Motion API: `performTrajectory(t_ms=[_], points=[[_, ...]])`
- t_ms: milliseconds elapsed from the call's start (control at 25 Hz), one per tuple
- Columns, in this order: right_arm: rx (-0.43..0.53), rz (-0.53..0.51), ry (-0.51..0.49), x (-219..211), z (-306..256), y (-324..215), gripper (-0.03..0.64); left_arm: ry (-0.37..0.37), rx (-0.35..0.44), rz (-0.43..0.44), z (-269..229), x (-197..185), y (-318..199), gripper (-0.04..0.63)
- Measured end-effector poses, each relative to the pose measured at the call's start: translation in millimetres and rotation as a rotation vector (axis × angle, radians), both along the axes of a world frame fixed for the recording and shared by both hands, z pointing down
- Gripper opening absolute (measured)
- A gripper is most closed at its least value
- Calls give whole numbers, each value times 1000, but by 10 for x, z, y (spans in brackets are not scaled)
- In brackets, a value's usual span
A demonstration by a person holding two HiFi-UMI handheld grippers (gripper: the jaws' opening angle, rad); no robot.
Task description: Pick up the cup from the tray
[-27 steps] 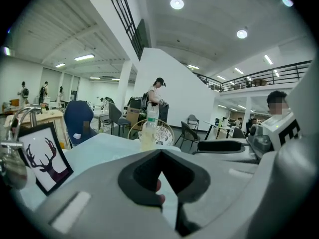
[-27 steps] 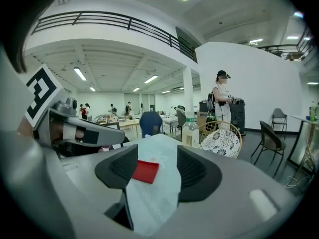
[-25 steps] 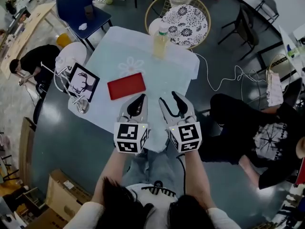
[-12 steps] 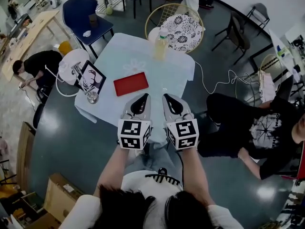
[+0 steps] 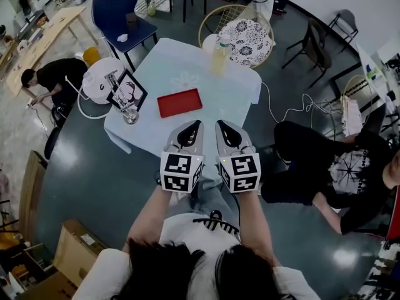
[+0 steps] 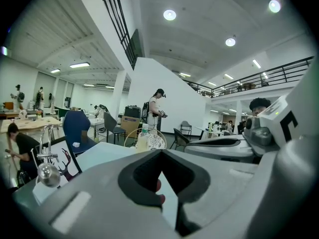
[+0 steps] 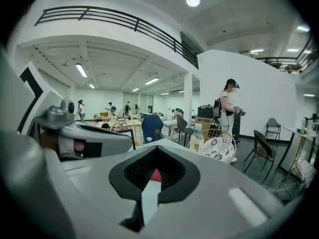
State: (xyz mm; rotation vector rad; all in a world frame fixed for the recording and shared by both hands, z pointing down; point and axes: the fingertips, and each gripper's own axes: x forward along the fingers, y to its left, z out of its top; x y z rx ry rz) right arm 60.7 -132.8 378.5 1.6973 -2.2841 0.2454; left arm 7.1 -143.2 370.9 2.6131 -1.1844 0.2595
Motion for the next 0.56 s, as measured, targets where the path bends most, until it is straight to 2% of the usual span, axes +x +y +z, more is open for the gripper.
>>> performTrajectory(t_ms=[320, 560], points=[[-14, 15, 2, -45, 50, 57, 21, 18, -3, -35, -27, -118, -3, 0], [-11, 22, 16, -40, 53, 49, 21, -22, -1, -34, 99, -161, 20, 0]])
